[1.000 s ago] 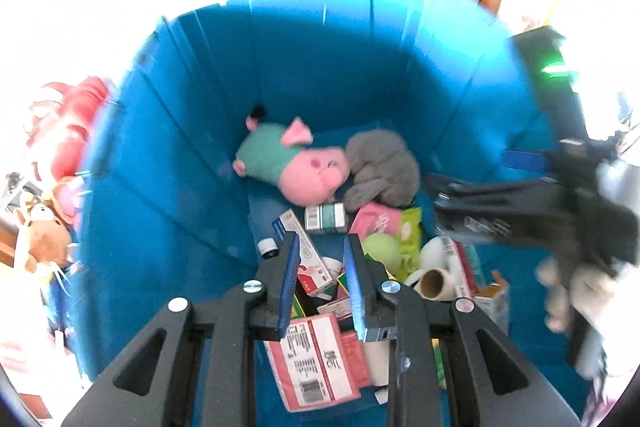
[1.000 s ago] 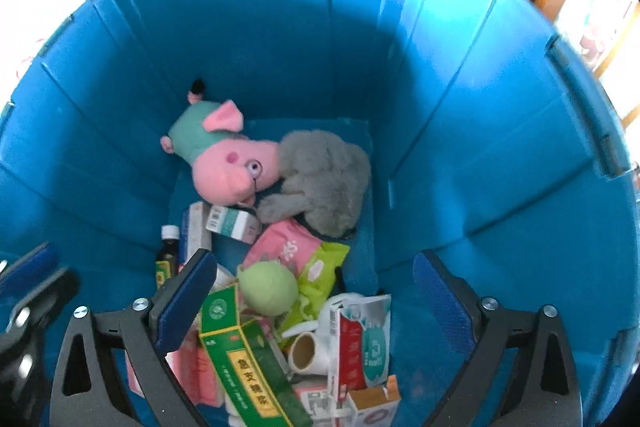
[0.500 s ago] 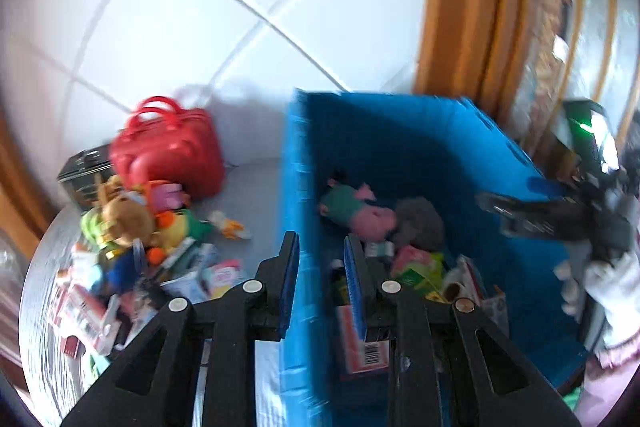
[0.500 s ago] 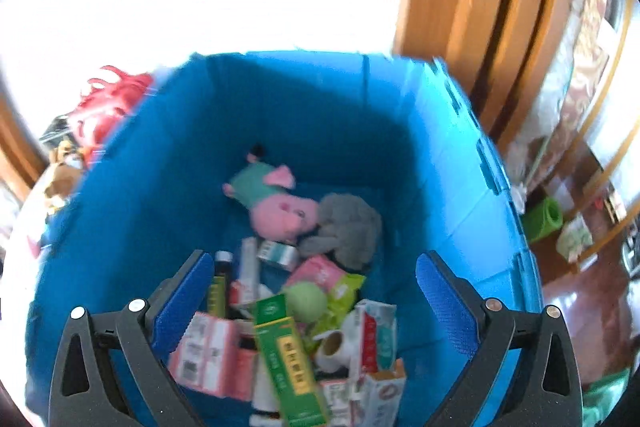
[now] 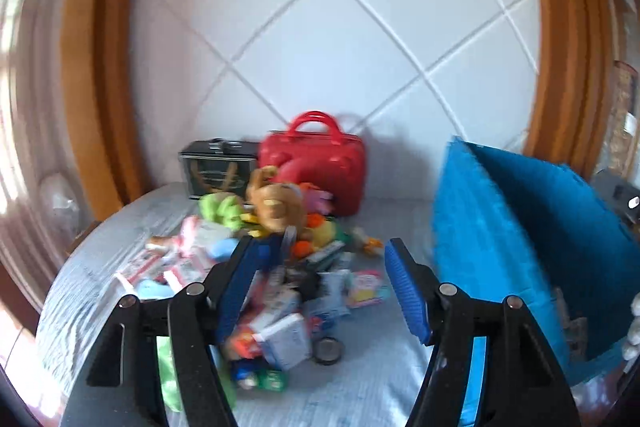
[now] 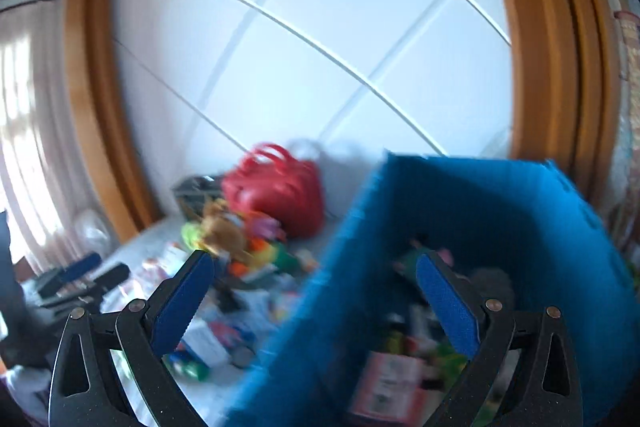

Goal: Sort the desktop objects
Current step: 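Withdraw both grippers from the crate back toward the pile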

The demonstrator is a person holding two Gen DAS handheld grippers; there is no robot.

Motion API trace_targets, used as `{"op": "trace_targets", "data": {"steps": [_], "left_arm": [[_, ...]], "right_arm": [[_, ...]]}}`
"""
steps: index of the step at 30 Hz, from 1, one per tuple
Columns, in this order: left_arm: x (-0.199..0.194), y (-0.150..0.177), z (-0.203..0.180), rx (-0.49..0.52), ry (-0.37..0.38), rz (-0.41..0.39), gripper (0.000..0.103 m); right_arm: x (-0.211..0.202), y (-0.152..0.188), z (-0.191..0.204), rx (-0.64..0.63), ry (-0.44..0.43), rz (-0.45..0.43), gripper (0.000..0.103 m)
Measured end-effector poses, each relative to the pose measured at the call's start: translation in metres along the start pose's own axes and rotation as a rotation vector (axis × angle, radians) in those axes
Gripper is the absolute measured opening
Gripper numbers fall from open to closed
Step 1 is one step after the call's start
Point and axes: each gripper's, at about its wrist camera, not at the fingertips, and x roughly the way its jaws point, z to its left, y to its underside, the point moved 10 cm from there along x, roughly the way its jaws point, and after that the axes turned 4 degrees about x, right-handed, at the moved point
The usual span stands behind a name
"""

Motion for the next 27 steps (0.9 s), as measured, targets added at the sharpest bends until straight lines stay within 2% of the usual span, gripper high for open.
{"op": "trace_targets", "data": {"steps": [2, 4, 5, 8, 10, 12, 15, 18, 20, 24, 27], "left_arm": [[0.001, 0.015, 0.039, -0.013, -0.074, 0.007, 0.076], [0.006, 0.035, 0.076, -0.036, -0.148, 0.041, 0.078], [0.012, 0.049, 0.095, -0.046, -0.177, 0.083, 0.078], [0.024, 0.087, 0.139, -0.106, -0.196, 0.178, 0.078], [0.03, 0.114, 0.166, -0.147, -0.21, 0.227, 0.078], [0.036, 0.139, 0.183, -0.17, -0.233, 0.278, 0.078], [0.049, 0.18, 0.204, -0.222, -0.239, 0.346, 0.078], [0.061, 0.216, 0.208, -0.261, -0.224, 0.391, 0.078], [0.075, 0.237, 0.204, -0.266, -0.201, 0.435, 0.078], [0.09, 0.256, 0.194, -0.235, -0.18, 0.471, 0.078], [0.102, 0.26, 0.187, -0.223, -0.157, 0.477, 0.078]], "right_arm": [[0.001, 0.001, 0.025, -0.013, -0.027, -0.048, 0.103], [0.0, 0.001, 0.054, -0.01, -0.062, -0.123, 0.103], [0.0, 0.003, 0.066, 0.001, -0.083, -0.159, 0.103], [0.005, 0.014, 0.101, 0.047, -0.156, -0.278, 0.103], [0.015, 0.029, 0.119, 0.041, -0.171, -0.307, 0.103], [0.037, 0.048, 0.138, -0.002, -0.184, -0.26, 0.103], [0.087, 0.094, 0.158, -0.046, -0.195, -0.097, 0.103], [0.12, 0.133, 0.155, -0.064, -0.175, 0.004, 0.103], [0.145, 0.166, 0.146, -0.073, -0.145, 0.1, 0.103], [0.164, 0.218, 0.127, -0.08, -0.078, 0.227, 0.103], [0.17, 0.238, 0.113, -0.084, -0.04, 0.279, 0.103]]}}
